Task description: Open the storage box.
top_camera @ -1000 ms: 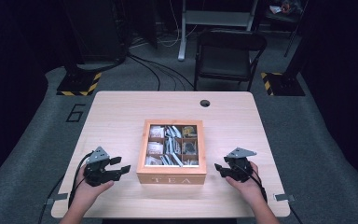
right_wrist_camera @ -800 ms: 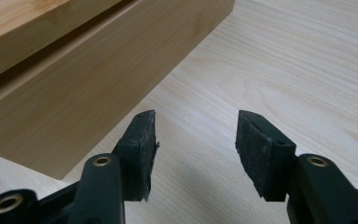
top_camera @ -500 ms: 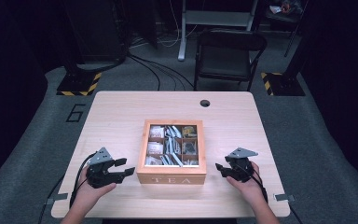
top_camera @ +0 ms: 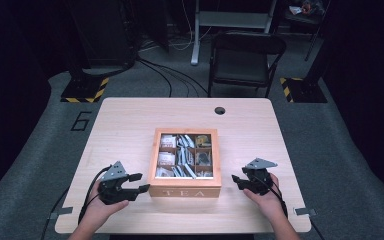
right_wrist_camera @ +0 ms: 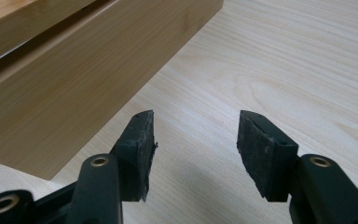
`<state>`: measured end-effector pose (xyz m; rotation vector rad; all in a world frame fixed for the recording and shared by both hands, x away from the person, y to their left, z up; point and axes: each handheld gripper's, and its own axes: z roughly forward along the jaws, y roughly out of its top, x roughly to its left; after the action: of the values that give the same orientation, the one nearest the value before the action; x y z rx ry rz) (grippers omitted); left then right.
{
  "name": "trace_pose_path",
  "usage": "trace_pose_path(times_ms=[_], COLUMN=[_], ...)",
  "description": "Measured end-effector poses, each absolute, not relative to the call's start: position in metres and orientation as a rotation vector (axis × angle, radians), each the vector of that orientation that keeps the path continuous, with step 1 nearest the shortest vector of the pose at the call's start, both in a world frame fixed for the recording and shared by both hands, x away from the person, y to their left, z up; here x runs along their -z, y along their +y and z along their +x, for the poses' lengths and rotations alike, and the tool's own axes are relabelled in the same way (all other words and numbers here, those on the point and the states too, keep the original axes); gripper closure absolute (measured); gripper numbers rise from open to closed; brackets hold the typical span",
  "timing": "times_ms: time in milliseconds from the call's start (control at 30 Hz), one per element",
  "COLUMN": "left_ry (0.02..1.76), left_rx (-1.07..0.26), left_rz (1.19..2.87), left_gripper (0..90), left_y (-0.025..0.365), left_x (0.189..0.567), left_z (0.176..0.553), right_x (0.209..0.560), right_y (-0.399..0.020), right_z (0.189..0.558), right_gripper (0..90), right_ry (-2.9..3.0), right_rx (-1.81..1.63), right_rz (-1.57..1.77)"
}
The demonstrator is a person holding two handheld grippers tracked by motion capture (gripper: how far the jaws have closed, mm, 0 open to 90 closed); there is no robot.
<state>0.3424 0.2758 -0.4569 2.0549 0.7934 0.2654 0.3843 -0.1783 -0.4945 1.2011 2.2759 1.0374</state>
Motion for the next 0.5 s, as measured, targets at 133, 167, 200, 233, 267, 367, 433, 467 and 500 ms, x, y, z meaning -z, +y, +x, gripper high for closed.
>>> trace_pose_path(times_ms=[133, 167, 200, 233, 267, 367, 433, 467, 500], left_ry=[0.786, 0.787, 0.781, 0.786, 0.786, 0.782, 0.779, 0.775, 0.775], left_rx=[-0.250, -0.244, -0.252, -0.259, -0.259, -0.257, -0.243, -0.258, -0.258], left_rz=[2.071, 2.078, 2.089, 2.082, 2.082, 2.092, 2.103, 2.107, 2.107], left_gripper=[47.5, 48.1, 48.4, 48.7, 48.9, 49.4, 50.2, 50.8, 51.4], left_y=[0.2731, 0.2728, 0.2731, 0.2723, 0.2723, 0.2703, 0.2702, 0.2687, 0.2687], left_x=[0.4597, 0.4605, 0.4610, 0.4623, 0.4623, 0.4645, 0.4642, 0.4652, 0.4652], left_z=[0.3424, 0.3423, 0.3428, 0.3428, 0.3428, 0.3427, 0.3425, 0.3423, 0.3423], right_x=[0.4948, 0.4949, 0.4950, 0.4950, 0.4950, 0.4952, 0.4949, 0.4948, 0.4948], right_y=[-0.1782, -0.1784, -0.1783, -0.1782, -0.1782, -0.1785, -0.1786, -0.1784, -0.1784], right_z=[0.3844, 0.3845, 0.3845, 0.3845, 0.3845, 0.3845, 0.3844, 0.3844, 0.3844], right_gripper=[45.7, 45.7, 45.7, 45.6, 45.6, 45.5, 45.5, 45.5, 45.5], right_ry=[2.275, 2.274, 2.271, 2.270, 2.270, 2.270, 2.271, 2.269, 2.269], right_rx=[-1.040, -1.042, -1.043, -1.045, -1.045, -1.041, -1.042, -1.045, -1.045], right_rz=[1.204, 1.204, 1.208, 1.210, 1.210, 1.206, 1.205, 1.207, 1.207])
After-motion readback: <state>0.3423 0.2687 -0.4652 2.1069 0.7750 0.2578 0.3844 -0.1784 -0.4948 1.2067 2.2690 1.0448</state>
